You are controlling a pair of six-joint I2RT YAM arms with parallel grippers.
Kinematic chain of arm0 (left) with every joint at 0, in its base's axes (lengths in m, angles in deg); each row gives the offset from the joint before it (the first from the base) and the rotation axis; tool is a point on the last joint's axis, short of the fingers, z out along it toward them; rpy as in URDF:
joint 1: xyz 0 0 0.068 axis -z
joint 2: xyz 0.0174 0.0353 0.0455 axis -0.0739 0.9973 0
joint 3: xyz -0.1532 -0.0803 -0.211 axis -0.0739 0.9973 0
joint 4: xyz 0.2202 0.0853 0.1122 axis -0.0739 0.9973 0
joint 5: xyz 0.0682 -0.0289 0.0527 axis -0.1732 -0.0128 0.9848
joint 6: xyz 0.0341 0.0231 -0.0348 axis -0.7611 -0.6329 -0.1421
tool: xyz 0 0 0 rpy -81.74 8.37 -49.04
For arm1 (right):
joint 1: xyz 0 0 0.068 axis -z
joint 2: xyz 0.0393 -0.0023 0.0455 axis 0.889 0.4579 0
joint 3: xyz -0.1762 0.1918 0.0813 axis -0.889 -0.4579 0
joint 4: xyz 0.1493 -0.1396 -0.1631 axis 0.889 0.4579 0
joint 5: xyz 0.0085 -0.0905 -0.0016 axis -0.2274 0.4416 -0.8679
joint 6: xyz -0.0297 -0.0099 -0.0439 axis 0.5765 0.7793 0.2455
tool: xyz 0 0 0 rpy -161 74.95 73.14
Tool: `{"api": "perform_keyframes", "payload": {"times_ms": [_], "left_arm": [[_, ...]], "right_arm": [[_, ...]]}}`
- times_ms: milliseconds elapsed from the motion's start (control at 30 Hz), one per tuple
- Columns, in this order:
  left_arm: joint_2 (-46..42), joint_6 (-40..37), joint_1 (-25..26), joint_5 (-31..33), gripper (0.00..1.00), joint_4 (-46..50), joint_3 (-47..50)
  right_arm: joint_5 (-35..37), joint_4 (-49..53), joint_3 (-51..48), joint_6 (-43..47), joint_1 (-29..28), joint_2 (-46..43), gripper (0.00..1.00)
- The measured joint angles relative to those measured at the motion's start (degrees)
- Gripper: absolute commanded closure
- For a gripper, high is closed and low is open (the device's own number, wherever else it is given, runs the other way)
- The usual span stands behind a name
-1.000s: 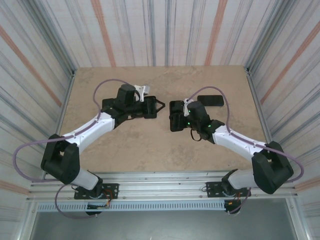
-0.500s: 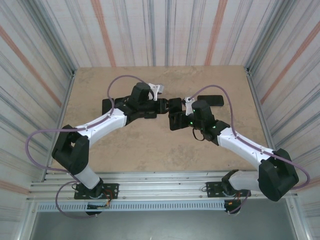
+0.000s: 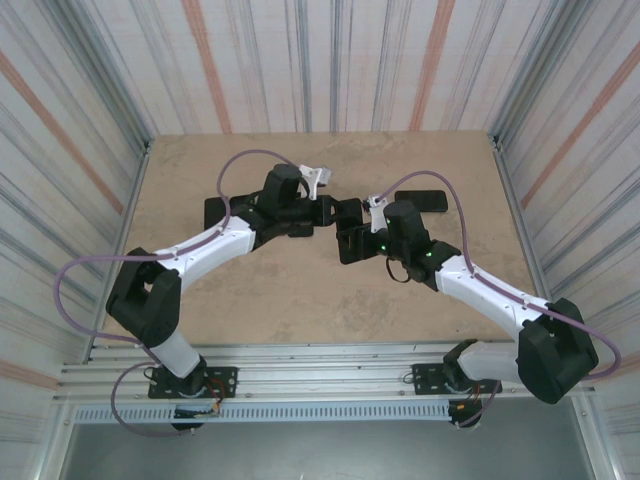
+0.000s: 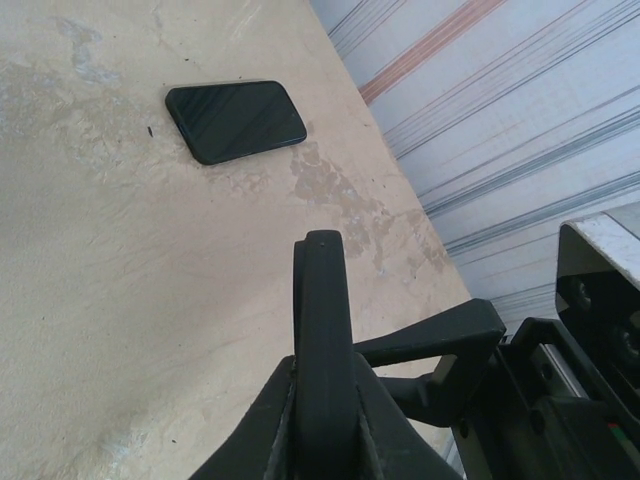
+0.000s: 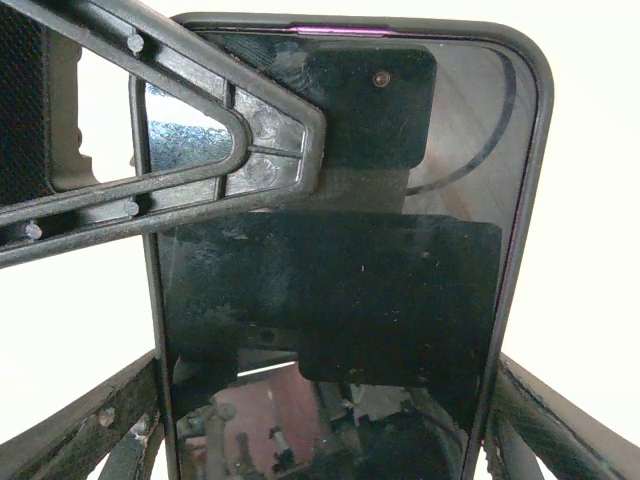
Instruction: Take the phone out of the phone case
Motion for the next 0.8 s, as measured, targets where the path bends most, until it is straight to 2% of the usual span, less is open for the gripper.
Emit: {"api": "perform_keyframes", "payload": {"times_ms": [167, 233, 333, 467, 600, 800], "left_arm": [[0.15, 0.9, -0.2, -0.33, 0.95, -0.48, 0.02], [0.2, 1.44, -0.52, -0.7, 0.95, -0.7, 0.02], [0.2, 2.14, -0.68, -1.01, 0.95, -1.09, 0.02], [0.17, 4.39, -1.42, -1.97, 0.93, -2.27, 0.15], [-0.24, 7.34, -3.61, -1.66, 0.91, -5.42, 1.44], [-1.75, 12.92, -7.98, -0.55, 0.91, -10.01, 3.39]], "right_arm": [[0.02, 0.07, 0.07, 0.39, 0.0, -0.02, 0.51], [0.0, -0.04, 0.11, 0.39, 0.04, -0.02, 0.45], [0.02, -0.33, 0.11, 0.39, 0.07, -0.24, 0.3], [-0.26, -0.79, 0.11, 0.61, 0.7, -0.83, 0.15], [-1.95, -1.57, 0.04, -0.5, 1.68, -2.69, 0.09], [-5.42, -8.07, -5.2, -8.98, 4.85, -8.87, 0.08]]}}
